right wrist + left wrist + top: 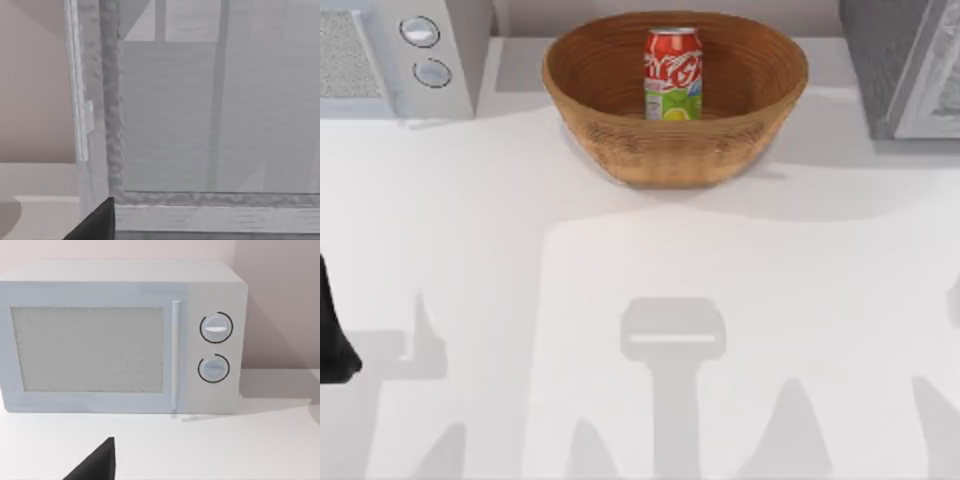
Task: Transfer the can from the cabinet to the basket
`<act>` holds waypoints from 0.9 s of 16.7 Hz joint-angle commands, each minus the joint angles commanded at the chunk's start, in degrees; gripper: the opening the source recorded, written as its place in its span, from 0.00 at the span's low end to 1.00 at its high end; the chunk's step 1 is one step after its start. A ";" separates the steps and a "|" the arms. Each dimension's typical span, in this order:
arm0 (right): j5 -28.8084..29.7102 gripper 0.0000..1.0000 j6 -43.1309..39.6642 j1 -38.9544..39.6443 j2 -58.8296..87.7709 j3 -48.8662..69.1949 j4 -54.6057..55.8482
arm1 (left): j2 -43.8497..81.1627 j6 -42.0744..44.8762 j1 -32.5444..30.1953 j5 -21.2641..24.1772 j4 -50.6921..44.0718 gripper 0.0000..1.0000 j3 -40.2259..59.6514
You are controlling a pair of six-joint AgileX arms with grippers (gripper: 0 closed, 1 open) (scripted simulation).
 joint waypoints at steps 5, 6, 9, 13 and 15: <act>-16.52 1.00 0.53 -16.71 26.12 6.38 20.11 | 0.00 0.00 0.00 0.00 0.00 1.00 0.00; -19.48 1.00 0.61 -19.72 30.90 7.49 23.71 | 0.00 0.00 0.00 0.00 0.00 1.00 0.00; -26.95 1.00 0.81 -27.33 42.99 10.18 32.62 | 0.00 0.00 0.00 0.00 0.00 1.00 0.00; -32.53 1.00 0.93 -33.04 51.61 12.01 39.08 | 0.00 0.00 0.00 0.00 0.00 1.00 0.00; -33.01 1.00 0.94 -33.54 52.32 12.16 39.62 | 0.00 0.00 0.00 0.00 0.00 1.00 0.00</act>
